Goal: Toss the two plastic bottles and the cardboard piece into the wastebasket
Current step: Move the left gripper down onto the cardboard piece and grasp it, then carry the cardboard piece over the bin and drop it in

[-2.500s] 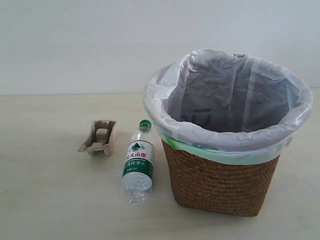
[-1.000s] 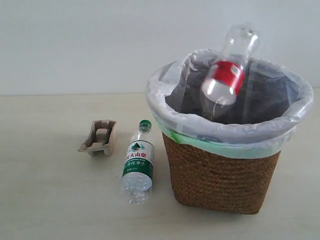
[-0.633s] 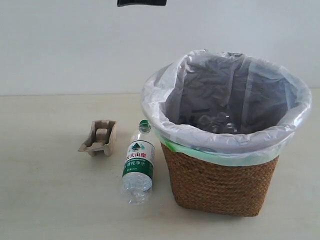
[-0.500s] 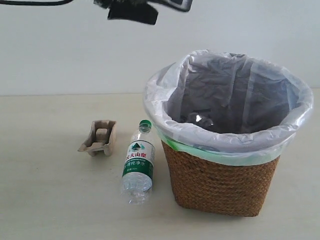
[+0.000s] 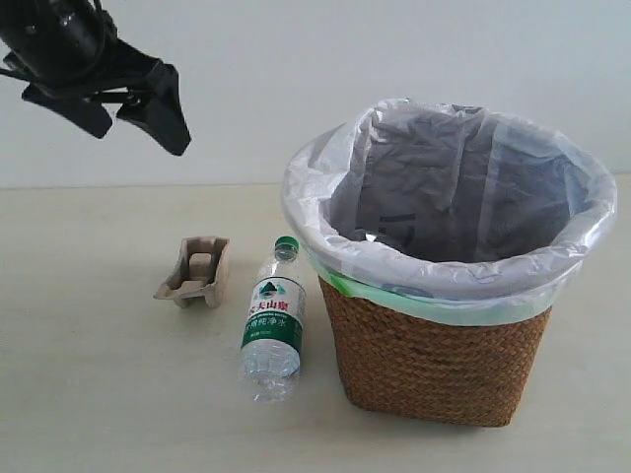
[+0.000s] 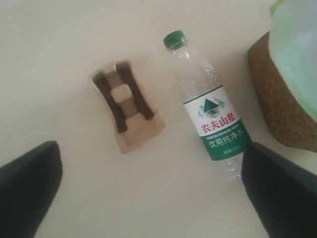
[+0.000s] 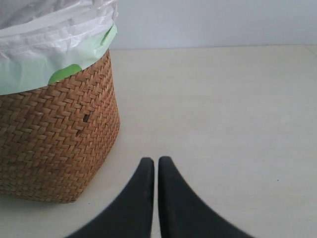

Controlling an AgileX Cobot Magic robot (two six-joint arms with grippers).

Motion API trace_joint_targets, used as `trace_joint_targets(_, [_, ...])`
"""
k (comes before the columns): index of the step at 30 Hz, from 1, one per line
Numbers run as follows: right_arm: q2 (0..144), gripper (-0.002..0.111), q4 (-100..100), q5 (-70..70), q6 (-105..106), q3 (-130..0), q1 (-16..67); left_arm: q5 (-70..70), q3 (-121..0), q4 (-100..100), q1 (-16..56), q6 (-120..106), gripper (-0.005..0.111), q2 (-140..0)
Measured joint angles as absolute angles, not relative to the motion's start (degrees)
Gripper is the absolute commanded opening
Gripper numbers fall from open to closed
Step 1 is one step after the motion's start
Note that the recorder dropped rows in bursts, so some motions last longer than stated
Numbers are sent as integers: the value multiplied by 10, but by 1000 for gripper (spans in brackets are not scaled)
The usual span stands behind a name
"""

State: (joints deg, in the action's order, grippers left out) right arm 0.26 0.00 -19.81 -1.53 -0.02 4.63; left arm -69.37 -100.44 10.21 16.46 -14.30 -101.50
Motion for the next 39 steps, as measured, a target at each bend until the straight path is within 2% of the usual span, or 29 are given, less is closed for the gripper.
trace_joint_targets(5, [3, 0, 0, -198, -15, 0, 46, -666, -965, 100, 165, -141, 91, -1039])
trace_joint_targets(13, [3, 0, 0, -198, -15, 0, 46, -628, -958, 65, 165, -105, 91, -1169])
trace_joint_targets(17, [3, 0, 0, -198, -15, 0, 46, -563, -957, 65, 165, -102, 91, -1222])
trace_joint_targets(22, [3, 0, 0, -198, -15, 0, 46, -479, -957, 79, 165, -101, 91, -1240])
trace_joint_targets(29, [3, 0, 0, -198, -15, 0, 46, -470, -957, 118, 165, -105, 90, -1276])
trace_joint_targets(31, [3, 0, 0, -198, -15, 0, 46, -466, -957, 116, 165, -105, 82, -1285])
trace_joint_targets(32, [3, 0, 0, -198, -15, 0, 46, -465, -957, 110, 165, -101, 73, -1287])
trace_joint_targets(34, [3, 0, 0, -198, -15, 0, 46, -461, -957, 87, 165, -81, 51, -1289])
trace_joint_targets(37, [3, 0, 0, -198, -15, 0, 46, -460, -957, 48, 165, -56, 4, -1289])
trace_joint_targets(39, [3, 0, 0, -198, -15, 0, 46, -461, -957, 30, 165, -51, 4, -1289])
